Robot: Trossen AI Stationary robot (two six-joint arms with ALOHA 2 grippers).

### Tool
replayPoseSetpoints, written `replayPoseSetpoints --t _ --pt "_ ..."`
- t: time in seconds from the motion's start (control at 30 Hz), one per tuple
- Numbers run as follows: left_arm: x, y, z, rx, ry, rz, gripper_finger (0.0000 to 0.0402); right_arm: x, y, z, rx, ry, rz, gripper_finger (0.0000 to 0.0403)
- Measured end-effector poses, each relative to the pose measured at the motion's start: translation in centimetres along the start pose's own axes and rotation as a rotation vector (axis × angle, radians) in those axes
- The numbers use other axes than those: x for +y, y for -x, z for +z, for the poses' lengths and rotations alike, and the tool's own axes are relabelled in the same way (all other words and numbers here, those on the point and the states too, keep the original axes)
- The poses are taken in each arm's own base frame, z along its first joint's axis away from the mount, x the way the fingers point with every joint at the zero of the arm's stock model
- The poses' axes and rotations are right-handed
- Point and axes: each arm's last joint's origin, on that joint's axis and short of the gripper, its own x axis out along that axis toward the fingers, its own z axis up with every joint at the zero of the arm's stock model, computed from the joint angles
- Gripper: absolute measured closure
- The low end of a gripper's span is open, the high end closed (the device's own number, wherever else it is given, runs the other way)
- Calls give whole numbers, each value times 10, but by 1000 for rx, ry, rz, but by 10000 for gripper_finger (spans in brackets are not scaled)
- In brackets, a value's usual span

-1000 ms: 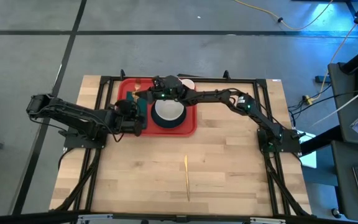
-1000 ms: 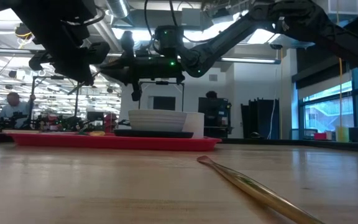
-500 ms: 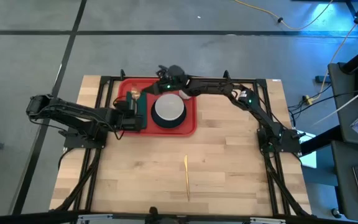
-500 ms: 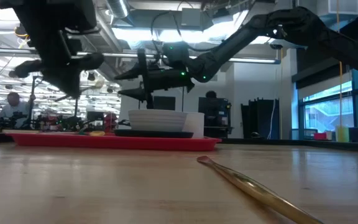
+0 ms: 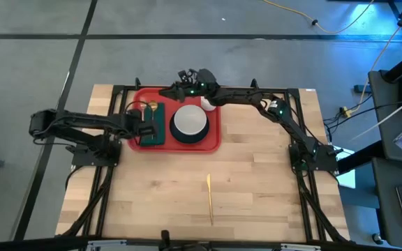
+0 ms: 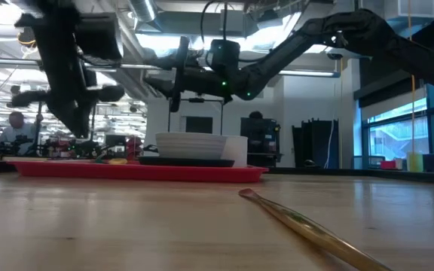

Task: Set up tray
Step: Put the gold fork on the green napkin to the left of the gold spoon

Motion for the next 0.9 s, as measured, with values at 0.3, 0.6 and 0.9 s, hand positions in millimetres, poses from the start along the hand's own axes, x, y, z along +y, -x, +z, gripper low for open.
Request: replayPoseSetpoints --t 0.3,0.6,0.9 --pt "7 -35 -2 78 -22 -66 381 25 5 25 12 104 124 196" --pt "12 -40 6 99 -24 -24 381 68 8 52 4 224 178 196" --pt "17 -45 10 101 1 13 381 88 3 52 12 263 214 196"
